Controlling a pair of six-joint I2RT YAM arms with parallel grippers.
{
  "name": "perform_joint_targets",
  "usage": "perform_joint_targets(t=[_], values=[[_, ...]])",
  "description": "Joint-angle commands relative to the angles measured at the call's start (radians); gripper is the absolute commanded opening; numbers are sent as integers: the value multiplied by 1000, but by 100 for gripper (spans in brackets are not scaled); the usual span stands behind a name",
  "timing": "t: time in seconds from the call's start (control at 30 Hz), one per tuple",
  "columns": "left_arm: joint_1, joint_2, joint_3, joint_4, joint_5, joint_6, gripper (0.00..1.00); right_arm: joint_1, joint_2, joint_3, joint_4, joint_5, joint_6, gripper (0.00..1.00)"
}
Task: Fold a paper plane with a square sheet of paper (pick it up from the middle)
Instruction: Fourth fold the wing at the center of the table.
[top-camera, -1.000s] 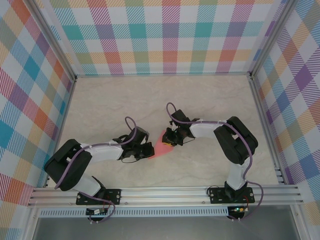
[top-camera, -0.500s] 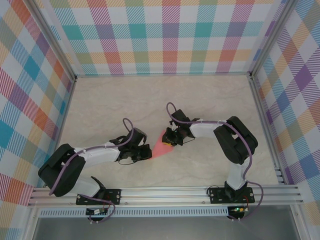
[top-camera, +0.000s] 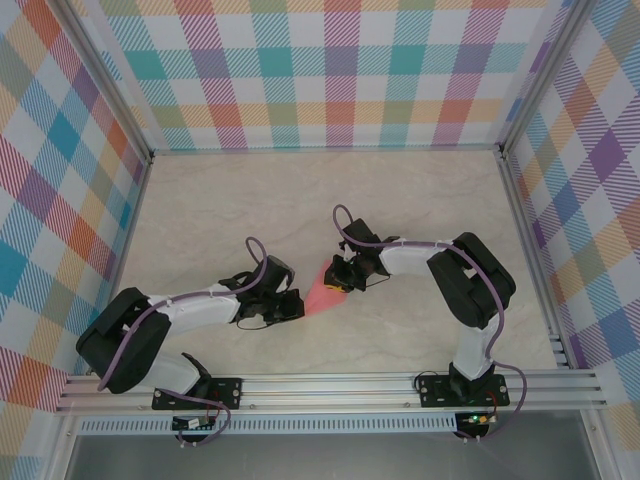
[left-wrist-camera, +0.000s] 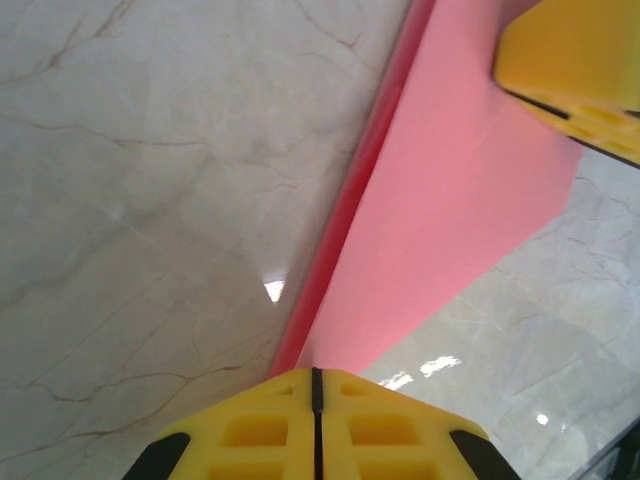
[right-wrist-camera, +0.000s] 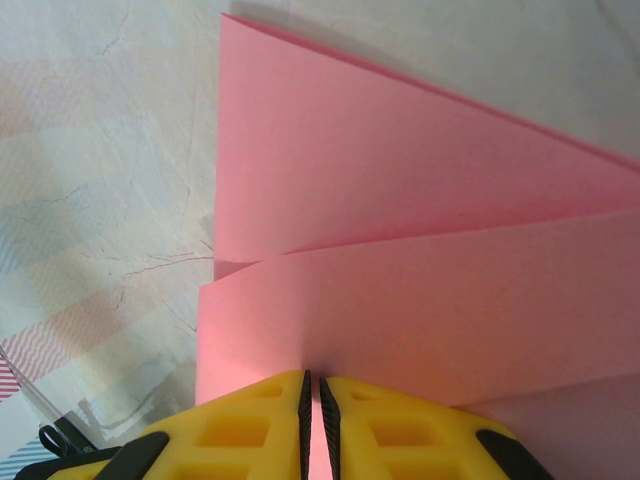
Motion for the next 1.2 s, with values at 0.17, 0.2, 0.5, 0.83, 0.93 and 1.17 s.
perform_joint_targets(t=[0.17, 0.2, 0.5, 0.83, 0.93, 1.17], values=[[-5, 20, -36, -101, -88, -10, 6, -4, 108, -49, -102, 123, 2, 16], [-5, 20, -46, -97, -86, -15, 6, -4, 108, -49, -102, 124, 3, 16], [-4, -10, -87, -118, -68, -28, 5, -5, 108, -49, -102, 124, 2, 16], [-6, -72, -99, -156, -61, -38, 4, -7, 108, -49, -102, 126, 1, 16], [-6, -94, -75, -186, -46, -27, 4, -9, 110, -49, -100, 124, 1, 16], [-5, -169, 25, -93, -83, -25, 4, -10, 110, -52, -98, 124, 1, 16]])
